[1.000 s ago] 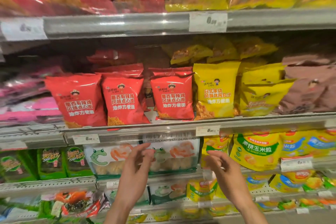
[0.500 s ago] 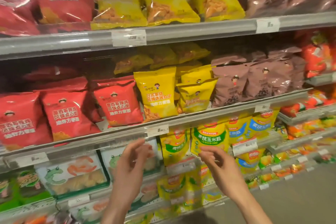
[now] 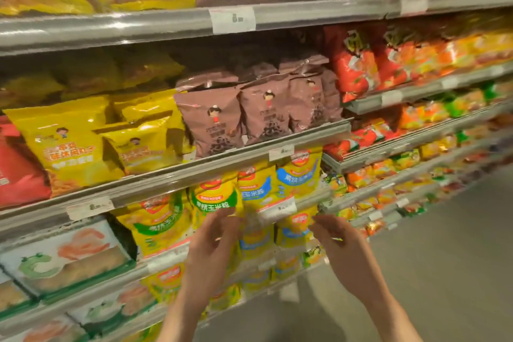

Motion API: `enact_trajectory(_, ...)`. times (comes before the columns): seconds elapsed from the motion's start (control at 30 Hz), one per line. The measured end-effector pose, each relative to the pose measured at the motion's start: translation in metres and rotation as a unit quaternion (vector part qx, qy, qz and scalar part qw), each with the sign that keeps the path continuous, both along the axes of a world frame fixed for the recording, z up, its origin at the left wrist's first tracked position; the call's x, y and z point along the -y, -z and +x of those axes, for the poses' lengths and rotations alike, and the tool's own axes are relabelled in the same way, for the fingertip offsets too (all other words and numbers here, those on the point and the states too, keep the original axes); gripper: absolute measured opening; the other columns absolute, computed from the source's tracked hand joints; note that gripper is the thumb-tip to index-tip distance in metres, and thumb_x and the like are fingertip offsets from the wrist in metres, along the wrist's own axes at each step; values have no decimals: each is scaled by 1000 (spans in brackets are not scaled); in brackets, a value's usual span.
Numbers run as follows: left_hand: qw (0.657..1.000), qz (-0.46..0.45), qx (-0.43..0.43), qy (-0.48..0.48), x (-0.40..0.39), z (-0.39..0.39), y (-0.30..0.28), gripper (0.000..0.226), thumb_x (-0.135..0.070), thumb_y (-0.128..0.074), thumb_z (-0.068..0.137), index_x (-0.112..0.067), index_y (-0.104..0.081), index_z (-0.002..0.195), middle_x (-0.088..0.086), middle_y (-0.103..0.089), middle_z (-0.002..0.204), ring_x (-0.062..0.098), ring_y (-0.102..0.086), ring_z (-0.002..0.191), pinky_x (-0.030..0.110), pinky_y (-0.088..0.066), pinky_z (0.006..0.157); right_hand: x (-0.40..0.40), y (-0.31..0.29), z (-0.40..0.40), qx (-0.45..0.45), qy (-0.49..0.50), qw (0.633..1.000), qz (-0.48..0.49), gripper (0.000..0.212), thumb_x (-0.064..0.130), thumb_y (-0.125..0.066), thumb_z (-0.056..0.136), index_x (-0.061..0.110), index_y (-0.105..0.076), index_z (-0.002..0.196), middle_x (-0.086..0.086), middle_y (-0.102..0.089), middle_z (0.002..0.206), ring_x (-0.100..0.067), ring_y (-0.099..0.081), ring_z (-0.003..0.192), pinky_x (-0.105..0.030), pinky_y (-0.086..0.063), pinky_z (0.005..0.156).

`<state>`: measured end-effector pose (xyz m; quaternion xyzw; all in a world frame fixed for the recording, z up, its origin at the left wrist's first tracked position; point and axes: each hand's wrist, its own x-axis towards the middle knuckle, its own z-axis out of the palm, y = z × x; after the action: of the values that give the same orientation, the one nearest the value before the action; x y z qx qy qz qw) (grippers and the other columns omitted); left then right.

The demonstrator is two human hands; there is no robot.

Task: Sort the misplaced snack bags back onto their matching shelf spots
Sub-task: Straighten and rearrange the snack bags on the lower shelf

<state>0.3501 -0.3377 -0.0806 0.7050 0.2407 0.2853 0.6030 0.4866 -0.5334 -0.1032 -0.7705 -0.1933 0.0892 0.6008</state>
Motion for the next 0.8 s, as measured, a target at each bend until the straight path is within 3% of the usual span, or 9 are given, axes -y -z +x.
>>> enact_trajectory(0.03, 1000, -10, 4, 4, 9, 12, -1, 16, -39, -68, 89, -35, -71, 105, 2, -77, 96, 23, -72, 89, 51, -55, 85, 10, -2, 11, -1, 10, 1000, 3, 13, 16, -70, 92, 28, -73, 94, 18, -76, 85, 6, -68, 77, -4, -46, 67)
enact_trajectory(0.17, 999, -20, 15, 24, 30, 65, 1, 17, -10, -59, 99, -21, -69, 107, 7, -76, 91, 17, -71, 82, 53, -55, 87, 35, 1, 56, -4, 51, 999, -1, 14, 14, -71, 92, 27, -74, 96, 13, -77, 84, 7, -68, 78, -3, -46, 67)
enact_trajectory(0.37, 998, -7, 18, 60, 43, 148, -4, 13, -28, -59, 101, -27, -68, 111, -7, -78, 96, 13, -74, 88, 36, -55, 83, 56, -5, 123, 4, 54, 998, -32, 12, 14, -68, 94, 24, -73, 98, 28, -73, 82, 10, -66, 76, -5, -46, 67)
enact_trajectory(0.43, 997, -10, 23, 76, 48, 182, -6, 15, -22, -58, 102, -26, -69, 111, -6, -77, 98, 17, -74, 93, 35, -54, 86, 66, -14, 145, 14, 63, 997, -35, 10, 24, -66, 96, 27, -73, 101, 22, -75, 86, 6, -68, 83, -14, -50, 75)
enact_trajectory(0.53, 995, -24, 34, 94, 58, 234, -11, 18, -26, -67, 97, -24, -70, 114, -5, -77, 104, 16, -74, 94, 37, -57, 85, 81, -29, 185, 25, 78, 996, -35, 24, 46, -63, 91, 29, -72, 106, 8, -78, 96, -5, -71, 94, -28, -56, 86)
enact_trajectory(0.63, 994, -17, 48, 101, 64, 282, -18, 29, -42, -66, 88, -29, -69, 114, -3, -76, 107, 14, -74, 96, 40, -57, 91, 89, -44, 230, 36, 95, 995, -21, 14, 33, -65, 94, 28, -73, 103, 6, -78, 97, -8, -72, 97, -30, -56, 89)
enact_trajectory(0.7, 993, -5, 54, 107, 67, 309, -19, 13, -28, -64, 98, -33, -69, 109, -4, -76, 108, 13, -73, 96, 42, -56, 94, 95, -48, 254, 42, 98, 994, -17, 12, 31, -64, 94, 29, -73, 102, 8, -78, 98, -4, -71, 98, -27, -54, 89)
enact_trajectory(0.8, 992, 7, 45, 119, 78, 343, -22, 22, -22, -60, 100, -42, -69, 100, -12, -77, 104, 9, -73, 96, 38, -56, 91, 107, -44, 284, 34, 94, 995, -18, 15, 37, -64, 94, 29, -72, 104, 10, -78, 98, -2, -71, 100, -26, -54, 87)
